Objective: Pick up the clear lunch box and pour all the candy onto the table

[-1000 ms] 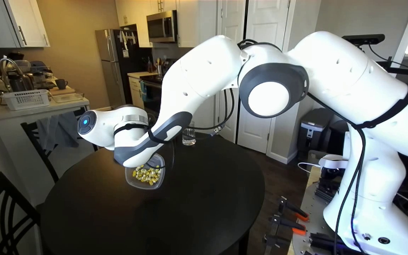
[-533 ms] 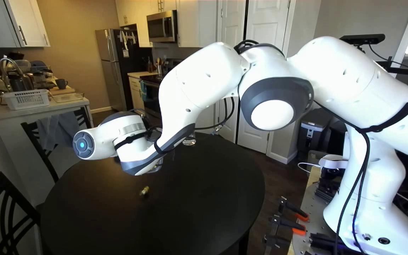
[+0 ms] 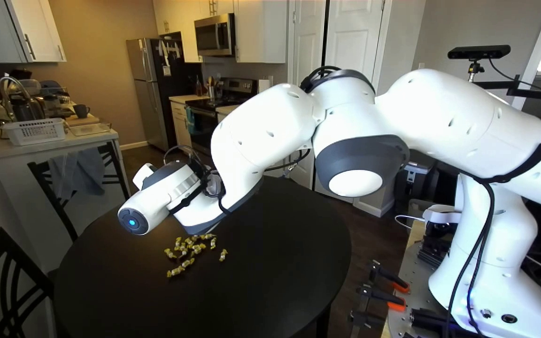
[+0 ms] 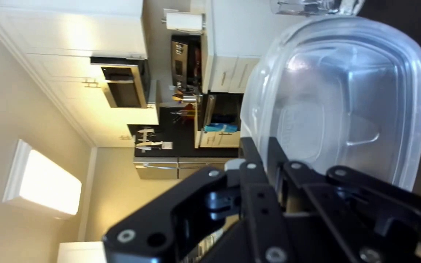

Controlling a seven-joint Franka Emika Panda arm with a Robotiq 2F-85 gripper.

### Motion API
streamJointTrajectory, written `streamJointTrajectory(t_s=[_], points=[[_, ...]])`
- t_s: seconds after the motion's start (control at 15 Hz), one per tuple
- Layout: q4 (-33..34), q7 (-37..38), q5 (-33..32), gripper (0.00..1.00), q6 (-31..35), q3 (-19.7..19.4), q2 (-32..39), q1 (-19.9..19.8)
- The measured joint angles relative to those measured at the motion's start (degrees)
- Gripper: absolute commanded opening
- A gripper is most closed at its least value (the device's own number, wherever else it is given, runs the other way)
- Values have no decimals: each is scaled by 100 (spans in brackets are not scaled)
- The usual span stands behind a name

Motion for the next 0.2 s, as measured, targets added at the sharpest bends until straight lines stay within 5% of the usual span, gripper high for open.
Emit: streamJointTrajectory(t_s=[0.2], points=[[85, 239, -106, 2, -549, -181, 213, 52]])
